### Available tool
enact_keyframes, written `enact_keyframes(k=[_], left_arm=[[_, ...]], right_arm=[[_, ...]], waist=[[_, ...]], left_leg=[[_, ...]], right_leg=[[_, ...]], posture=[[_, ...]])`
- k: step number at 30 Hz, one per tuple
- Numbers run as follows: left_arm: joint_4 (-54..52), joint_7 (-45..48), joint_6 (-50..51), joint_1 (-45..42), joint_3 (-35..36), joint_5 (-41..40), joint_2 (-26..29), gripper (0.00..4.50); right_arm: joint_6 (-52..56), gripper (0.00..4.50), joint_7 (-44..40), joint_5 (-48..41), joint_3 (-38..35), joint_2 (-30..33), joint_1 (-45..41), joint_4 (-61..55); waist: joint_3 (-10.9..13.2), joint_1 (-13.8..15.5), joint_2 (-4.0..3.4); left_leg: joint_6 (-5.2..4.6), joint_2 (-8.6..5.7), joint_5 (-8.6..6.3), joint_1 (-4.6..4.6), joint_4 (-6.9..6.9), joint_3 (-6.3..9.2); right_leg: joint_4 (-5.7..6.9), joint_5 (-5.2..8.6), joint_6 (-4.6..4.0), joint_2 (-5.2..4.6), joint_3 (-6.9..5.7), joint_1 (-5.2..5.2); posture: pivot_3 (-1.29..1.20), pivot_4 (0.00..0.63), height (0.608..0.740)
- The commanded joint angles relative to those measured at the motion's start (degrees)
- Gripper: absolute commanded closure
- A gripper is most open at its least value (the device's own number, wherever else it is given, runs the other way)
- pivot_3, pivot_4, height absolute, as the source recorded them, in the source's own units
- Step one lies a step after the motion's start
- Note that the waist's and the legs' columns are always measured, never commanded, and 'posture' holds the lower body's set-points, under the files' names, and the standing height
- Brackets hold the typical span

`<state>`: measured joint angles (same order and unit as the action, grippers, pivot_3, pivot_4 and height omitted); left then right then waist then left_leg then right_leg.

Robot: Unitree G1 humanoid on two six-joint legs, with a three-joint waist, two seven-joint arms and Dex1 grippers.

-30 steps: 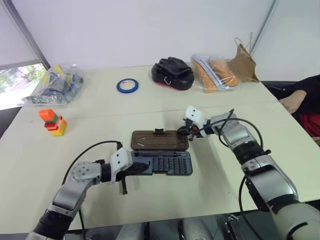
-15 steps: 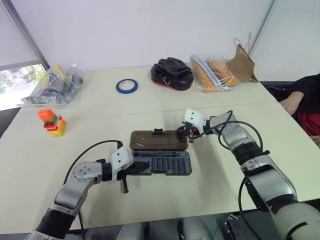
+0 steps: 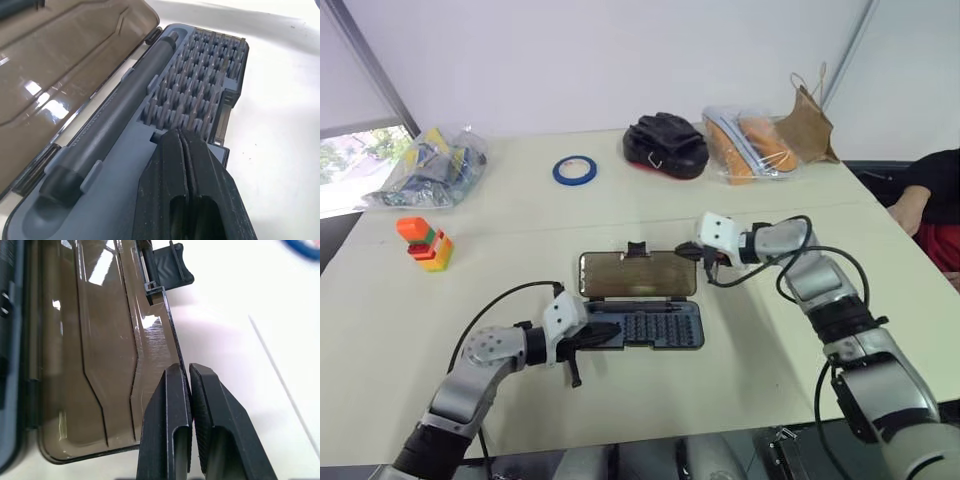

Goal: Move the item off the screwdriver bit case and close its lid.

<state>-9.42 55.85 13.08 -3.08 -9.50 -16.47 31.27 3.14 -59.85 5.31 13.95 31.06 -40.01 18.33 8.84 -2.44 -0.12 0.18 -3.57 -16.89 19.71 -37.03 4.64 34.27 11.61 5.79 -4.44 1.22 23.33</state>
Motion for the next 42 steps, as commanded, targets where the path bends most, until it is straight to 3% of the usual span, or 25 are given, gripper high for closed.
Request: enact_keyframes(k=[1,5,9,13,17,28,33,37,42], left_arm=[[-2.28,-0.24,4.62,0.82,1.22,-3.09,0.39,4.5],[-7.69,0.4,9.22,0.89,3.06,-7.41,2.16,4.5],[-18.3,-3.83,22.72,-0.22,11.32,-23.44,2.9,4.5],[-15.49,-12.24,27.61,-6.27,21.27,-31.61,1.43,4.5],[0.23,-20.11,20.97,-13.64,24.33,-23.05,-1.28,4.5],[37.09,-10.79,2.91,-25.07,16.79,-8.78,-6.47,4.5],[47.1,-4.25,-0.6,-29.68,14.62,-5.87,-8.28,4.5],[46.65,3.28,4.18,-31.47,14.05,-8.25,-8.94,4.5],[42.04,9.45,9.63,-30.38,13.1,-9.12,-7.33,4.5]], right_arm=[[0.53,4.48,2.13,-1.89,-1.94,-0.33,1.84,-7.2],[-0.25,4.48,2.63,-1.97,-1.98,-0.57,3.29,-8.03],[-2.27,4.48,3.86,-1.64,-2.56,-0.37,2.51,-6.72],[-3.46,4.48,4.34,-1.4,-3.03,0.5,2.2,-6.55],[-3.66,4.48,4.64,-1.57,-3.14,0.61,2.45,-6.6],[-2.39,4.48,5.27,-2.38,-3.5,0.63,2.32,-8.3],[-1.46,4.48,5.28,-2.76,-3.25,0.76,2.49,-9.65],[-0.24,4.48,4.8,-3.16,-3.24,1.07,2.43,-11.07],[2.38,2.43,3.67,-4.29,-3.12,1.88,2.94,-13.31]], waist=[[0.03,-0.04,0.04],[0.06,-0.06,0.06],[0.5,0.01,0.44],[0.64,0.21,0.51],[0.67,0.37,0.53],[0.74,1.4,0.64],[0.75,1.73,0.65],[0.75,1.73,0.65],[0.76,1.66,0.66]], left_leg=[[0.0,0.0,0.0,0.07,-0.01,0.0],[0.06,0.01,0.04,0.71,-0.1,0.0],[0.1,0.03,0.06,0.99,-0.09,0.0],[0.16,0.0,0.09,1.11,-0.12,0.01],[0.39,-0.06,0.22,1.12,-0.11,0.03],[0.59,-0.33,0.34,1.66,-0.16,0.08],[0.58,-0.44,0.34,1.69,-0.15,0.11],[0.57,-0.44,0.34,1.7,-0.16,0.12],[0.54,-0.45,0.32,1.72,-0.17,0.14]], right_leg=[[0.0,0.0,0.0,0.0,0.0,0.07],[0.07,-0.13,0.13,0.03,0.0,0.72],[0.09,-0.15,0.11,-0.02,0.0,1.01],[0.06,-0.16,0.11,-0.05,-0.03,1.08],[0.06,-0.19,0.09,0.0,-0.08,1.08],[0.02,-0.27,0.14,-0.2,-0.09,1.53],[0.03,-0.28,0.15,-0.26,-0.11,1.55],[0.04,-0.28,0.17,-0.28,-0.11,1.54],[0.05,-0.31,0.22,-0.29,-0.11,1.55]], posture=[[0.0,0.15,0.74],[0.0,0.15,0.74],[0.0,0.15,0.74],[0.0,0.15,0.74],[0.0,0.15,0.74],[0.0,0.15,0.74],[0.0,0.15,0.74],[0.0,0.15,0.74],[0.0,0.15,0.74]])
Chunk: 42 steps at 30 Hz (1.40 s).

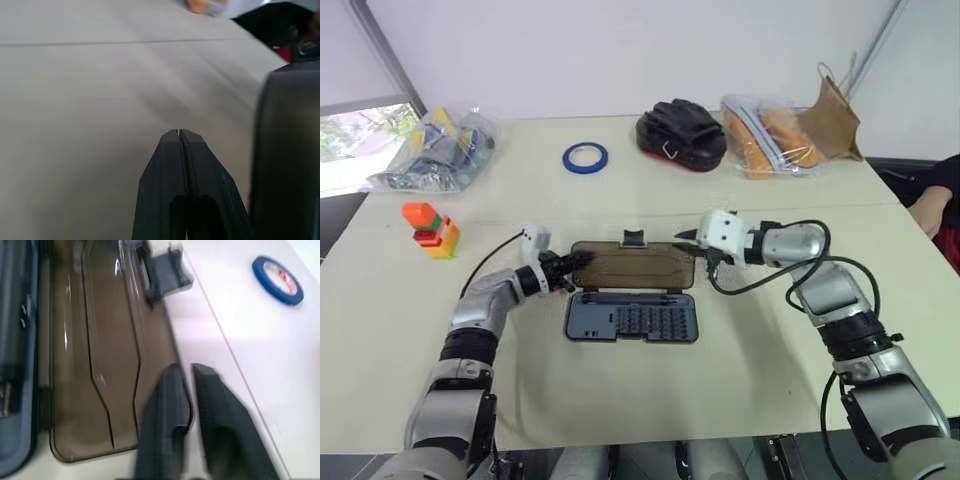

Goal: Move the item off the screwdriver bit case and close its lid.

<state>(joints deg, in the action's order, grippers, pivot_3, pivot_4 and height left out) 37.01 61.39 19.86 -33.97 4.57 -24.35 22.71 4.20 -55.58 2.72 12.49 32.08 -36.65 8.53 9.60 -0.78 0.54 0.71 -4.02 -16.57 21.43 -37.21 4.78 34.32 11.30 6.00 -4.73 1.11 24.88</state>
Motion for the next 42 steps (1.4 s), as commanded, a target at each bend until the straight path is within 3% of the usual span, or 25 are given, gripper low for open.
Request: enact_keyframes(k=[1,4,5,12,15,18,23,29,34,37,42], left_arm=[[-5.5,4.67,3.85,0.93,-1.11,-1.38,1.59,4.5],[-8.11,5.05,5.33,1.97,-0.79,-1.4,2.29,4.5],[-8.93,4.91,5.91,2.17,-0.29,-1.64,2.56,4.5],[-20.18,5.53,11.42,3.73,1.95,-5.83,5.63,4.5],[-30.12,6.59,15.89,6.06,0.02,-8.34,7.31,4.5],[-40.41,8.23,21.22,10.03,-2.74,-11.49,9.55,4.5],[-51.01,13.91,20.58,18.27,-9.01,-9.65,18.1,4.5],[-36.2,3.07,20.48,1.91,2.93,-13.81,14.06,4.5],[-25.62,3.87,12.3,-4.75,-0.66,-6.31,13.6,4.5],[-14.41,5.71,1.97,-8.55,-6.84,2.13,11.62,4.5],[-0.74,11.1,-5.99,-14.11,-12.64,7.73,4.6,4.5]], right_arm=[[1.9,1.89,-0.81,-1.88,-1.57,1.08,-0.28,-4.16],[3.91,0.24,-0.05,-1.77,-2.03,1.97,0.12,-6.39],[6.69,0.03,-0.51,-3.58,-3.17,2.33,0.51,-8.3],[39.15,0.03,2.58,-34.34,-23.96,0.68,1.08,-23.72],[47.45,0.03,7.32,-47.62,-32.49,-1.26,1.01,-26.76],[51.32,0.03,12.61,-53.82,-35.9,-2.23,0.87,-27.78],[53.24,0.03,14.63,-54.49,-32.0,1.16,2.68,-30.24],[53.22,0.03,12.2,-51.33,-18.23,6.3,7.29,-38.81],[50.61,0.03,10.66,-46.91,-7.58,6.62,9.53,-42.72],[46.62,1.4,8.02,-40.41,1.11,8.97,11.51,-44.02],[42.6,4.1,9.57,-32.16,8.7,9.81,15.64,-44.49]], waist=[[0.0,-0.01,0.0],[0.01,-0.01,0.01],[0.01,0.0,0.01],[0.04,0.17,0.04],[0.04,0.16,0.04],[0.05,-0.01,0.0],[0.1,-0.09,-0.09],[0.34,1.19,0.16],[0.32,0.3,0.13],[0.34,0.39,0.17],[0.37,0.6,0.23]], left_leg=[[0.0,0.0,0.0,0.02,0.0,0.0],[0.0,0.01,0.0,0.03,0.0,0.0],[0.0,0.01,0.0,0.04,0.0,0.01],[-0.07,0.01,-0.04,0.11,-0.01,0.1],[-0.11,0.0,-0.07,0.12,0.05,0.12],[-0.14,-0.01,-0.09,0.11,0.06,0.09],[-0.16,0.01,-0.1,0.09,0.11,0.02],[-0.18,0.02,-0.09,0.14,-0.22,0.14],[-0.27,-0.08,-0.14,0.07,-0.25,-0.02],[-0.28,-0.11,-0.15,0.11,-0.23,0.0],[-0.33,-0.15,-0.18,0.25,-0.35,0.01]], right_leg=[[0.0,0.0,0.0,0.0,0.0,0.01],[0.0,0.0,0.0,0.0,0.01,0.04],[0.0,0.0,0.0,0.0,0.01,0.04],[-0.02,0.0,0.0,-0.09,-0.01,0.07],[-0.06,0.01,-0.01,-0.27,0.0,0.07],[-0.07,0.01,-0.01,-0.31,0.02,0.06],[-0.06,0.02,-0.02,-0.29,0.05,0.08],[-0.06,0.04,-0.01,-0.12,-0.22,-0.07],[-0.05,0.04,0.09,-0.21,-0.11,-0.13],[-0.06,0.04,0.09,-0.22,-0.14,-0.08],[-0.09,0.03,0.12,-0.25,-0.18,-0.07]], posture=[[0.0,0.15,0.74],[0.0,0.15,0.74],[0.0,0.15,0.74],[0.0,0.15,0.74],[0.0,0.15,0.74],[0.0,0.15,0.74],[0.0,0.15,0.74],[0.0,0.15,0.74],[0.0,0.15,0.74],[0.0,0.15,0.74],[0.0,0.15,0.74]])
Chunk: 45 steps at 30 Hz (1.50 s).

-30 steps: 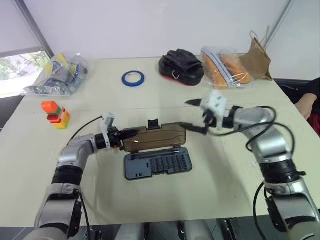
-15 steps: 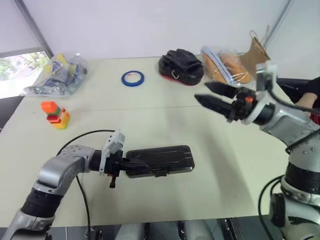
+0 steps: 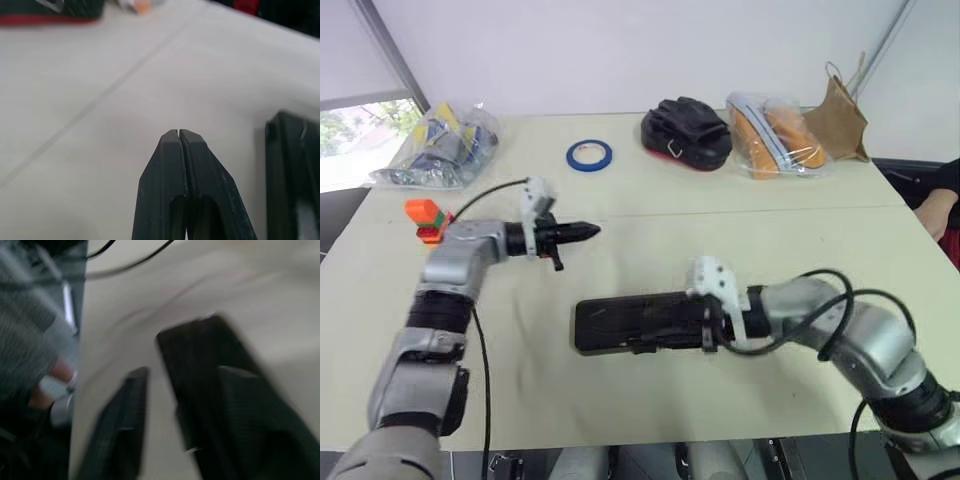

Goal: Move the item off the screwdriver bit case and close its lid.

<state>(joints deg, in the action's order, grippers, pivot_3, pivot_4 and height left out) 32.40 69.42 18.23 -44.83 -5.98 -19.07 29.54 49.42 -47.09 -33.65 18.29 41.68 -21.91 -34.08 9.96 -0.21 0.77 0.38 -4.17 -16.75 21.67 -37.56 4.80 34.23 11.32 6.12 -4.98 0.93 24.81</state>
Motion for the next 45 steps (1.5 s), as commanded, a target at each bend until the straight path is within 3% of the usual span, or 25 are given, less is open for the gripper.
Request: enact_keyframes(k=[1,6,11,17,29,36,42,45], left_arm=[[5.71,3.89,-5.32,-4.01,-2.78,3.33,-3.31,4.5],[13.39,8.96,-9.31,-7.35,-5.67,6.93,-7.71,4.5],[19.72,12.05,-12.47,-10.88,-7.43,10.5,-10.64,4.5],[25.25,18.73,-17.38,-14.13,-11.22,16.21,-11.97,4.5],[26.46,22.91,-23.11,-12.55,-18.12,24.21,-13.49,4.5],[21.13,23.08,-20.32,-8.54,-22.12,21.51,-13.19,4.5],[17.27,23.08,-15.94,-6.42,-23.38,19.67,-11.94,4.5],[20.03,19.71,-19.35,-7.17,-19.46,21.19,-13.86,4.5]], right_arm=[[-2.61,4.44,1.78,5.19,3.41,0.05,1.45,-2.04],[0.74,4.44,4.99,3.63,2.64,-1.23,5.02,-7.07],[2.01,4.44,7.87,5.68,5.02,-1.19,7.59,-9.77],[3.69,4.44,15.22,14.14,11.67,-4.39,5.97,-8.81],[6.28,4.44,22.54,24.42,14.97,-8.04,2.67,-1.8],[7.87,4.44,25.23,30.61,17.16,-6.76,-0.51,2.06],[8.02,4.44,28.31,34.45,16.21,-6.17,-1.38,5.32],[7.75,4.44,26.69,32.53,14.62,-6.34,-0.48,3.95]], waist=[[0.0,0.09,0.01],[0.0,-0.37,0.01],[0.0,-0.26,0.01],[-0.01,-0.41,0.02],[-0.09,-0.43,0.05],[-0.15,-0.69,0.05],[-0.18,-0.74,0.07],[-0.24,-0.67,0.06]], left_leg=[[-0.02,0.0,-0.01,0.05,-0.06,0.01],[-0.13,0.01,-0.08,0.66,-0.49,0.03],[-0.14,0.01,-0.08,0.69,-0.54,0.04],[-0.15,0.0,-0.09,0.7,-0.59,0.02],[-0.16,0.01,-0.09,0.66,-0.64,0.02],[-0.18,0.08,-0.1,0.22,-0.64,0.04],[-0.23,0.14,-0.13,-0.28,-0.57,0.05],[-0.23,0.14,-0.12,-0.29,-0.58,0.05]], right_leg=[[0.0,0.0,0.01,0.0,-0.01,0.01],[0.12,-0.1,0.15,0.03,-0.01,0.49],[0.13,-0.11,0.18,0.04,-0.02,0.5],[0.16,-0.13,0.21,0.06,-0.01,0.49],[0.24,-0.13,0.21,0.08,0.0,0.47],[0.29,-0.12,0.21,0.2,0.03,0.07],[0.24,-0.1,0.22,0.25,0.05,-0.39],[0.28,-0.1,0.22,0.25,0.05,-0.39]], posture=[[0.0,0.15,0.74],[0.0,0.15,0.74],[0.0,0.15,0.74],[0.0,0.15,0.74],[0.0,0.15,0.74],[0.0,0.15,0.74],[0.0,0.15,0.74],[0.0,0.15,0.74]])
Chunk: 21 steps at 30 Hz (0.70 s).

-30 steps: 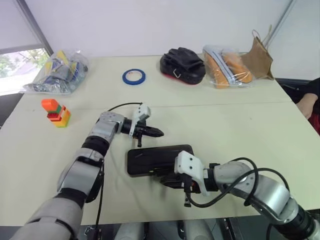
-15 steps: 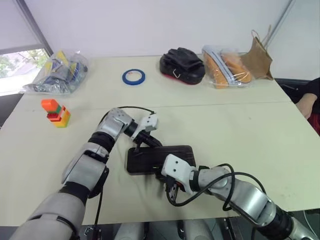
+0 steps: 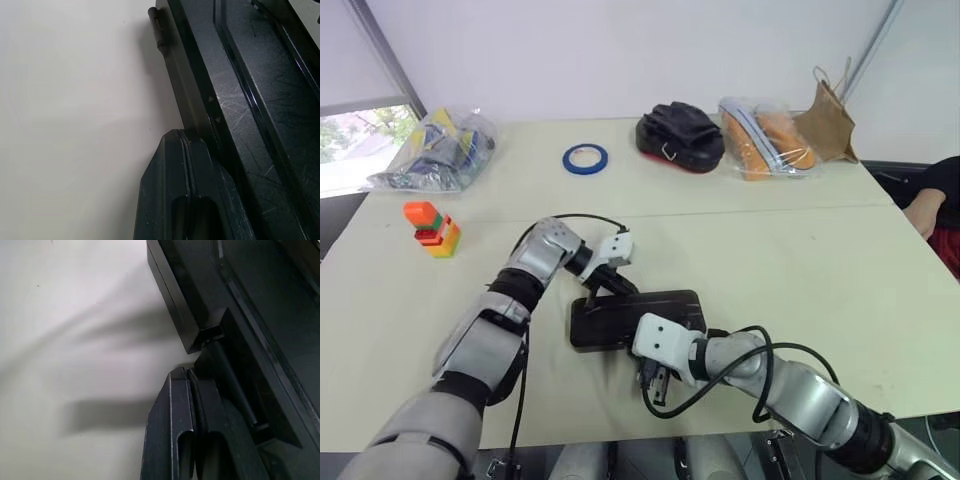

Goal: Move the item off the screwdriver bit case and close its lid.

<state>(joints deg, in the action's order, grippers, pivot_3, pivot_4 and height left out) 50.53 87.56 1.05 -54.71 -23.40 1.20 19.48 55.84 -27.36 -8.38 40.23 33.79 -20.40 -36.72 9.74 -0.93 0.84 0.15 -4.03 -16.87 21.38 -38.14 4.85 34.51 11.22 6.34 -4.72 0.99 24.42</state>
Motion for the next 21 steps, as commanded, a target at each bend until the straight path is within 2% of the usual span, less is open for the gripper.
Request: enact_keyframes(k=[1,5,9,12,14,16,17,19,21], left_arm=[[3.78,-0.95,-3.62,1.89,-0.82,1.32,-4.63,4.5],[12.19,-14.68,-8.56,-3.24,5.41,1.64,-7.51,4.5],[17.55,-24.97,-13.61,-6.83,9.25,2.48,-5.92,4.5],[18.92,-27.72,-11.71,-8.66,15.41,-1.79,-3.92,4.5],[18.19,-26.96,-8.9,-8.92,20.4,-5.88,-2.74,4.5],[13.42,-25.35,-5.24,-6.47,25.11,-10.23,-0.04,4.5],[8.34,-25.17,-1.74,-3.47,27.25,-12.47,1.72,4.5],[-1.12,-26.61,3.96,2.35,29.76,-15.13,3.76,4.5],[-11.49,-29.51,11.27,8.59,31.44,-17.74,4.67,4.5]], right_arm=[[1.63,4.44,5.86,5.05,-8.92,0.62,-1.06,5.25],[4.82,4.44,-0.13,-6.64,-18.67,-2.21,5.98,-5.11],[9.24,4.44,-2.35,-16.32,-29.51,-5.07,15.0,-14.67],[10.62,4.44,-5.17,-26.89,-40.63,-7.99,22.65,-21.72],[9.73,4.44,-6.52,-33.25,-48.85,-8.65,24.25,-22.52],[7.39,4.44,-5.05,-40.63,-60.56,-9.5,21.0,-16.64],[5.33,4.44,-3.96,-40.77,-65.0,-9.02,18.27,-12.18],[2.04,4.44,-2.23,-39.39,-68.91,-8.16,14.89,-6.09],[-0.43,4.44,-0.62,-37.42,-69.01,-7.8,13.51,-1.96]], waist=[[-0.09,0.16,-0.03],[-0.12,1.96,0.02],[-0.09,2.53,0.09],[-0.08,1.91,0.09],[-0.03,1.35,0.11],[-0.01,1.05,0.15],[0.02,0.63,0.19],[-0.01,-0.04,0.13],[-0.04,0.09,0.06]], left_leg=[[0.0,0.0,0.0,0.0,0.0,0.0],[0.01,-0.05,0.01,0.03,-0.13,0.1],[-0.04,-0.13,-0.01,0.11,-0.2,0.04],[-0.05,-0.07,-0.03,0.12,-0.04,0.06],[-0.05,-0.04,-0.03,0.18,0.01,0.07],[-0.05,-0.05,-0.03,0.14,-0.03,-0.02],[-0.06,-0.05,-0.03,0.11,-0.05,-0.06],[-0.05,-0.04,-0.03,0.04,-0.05,-0.11],[-0.04,-0.01,-0.03,-0.05,0.06,-0.14]], right_leg=[[0.0,0.0,0.0,0.0,0.0,0.0],[-0.11,-0.01,0.01,-0.03,-0.03,-0.16],[-0.29,-0.13,0.22,-0.1,0.03,-0.2],[-0.19,-0.13,0.21,-0.03,0.03,-0.03],[-0.17,-0.12,0.2,0.01,0.04,0.06],[-0.17,-0.14,0.21,-0.04,0.07,0.03],[-0.21,-0.15,0.22,-0.05,0.1,-0.01],[-0.2,-0.16,0.21,-0.06,0.18,-0.03],[-0.09,-0.16,0.19,-0.04,0.26,-0.02]], posture=[[0.0,0.15,0.74],[0.0,0.15,0.74],[0.0,0.15,0.74],[0.0,0.15,0.74],[0.0,0.15,0.74],[0.0,0.15,0.74],[0.0,0.15,0.74],[0.0,0.15,0.74],[0.0,0.15,0.74]])
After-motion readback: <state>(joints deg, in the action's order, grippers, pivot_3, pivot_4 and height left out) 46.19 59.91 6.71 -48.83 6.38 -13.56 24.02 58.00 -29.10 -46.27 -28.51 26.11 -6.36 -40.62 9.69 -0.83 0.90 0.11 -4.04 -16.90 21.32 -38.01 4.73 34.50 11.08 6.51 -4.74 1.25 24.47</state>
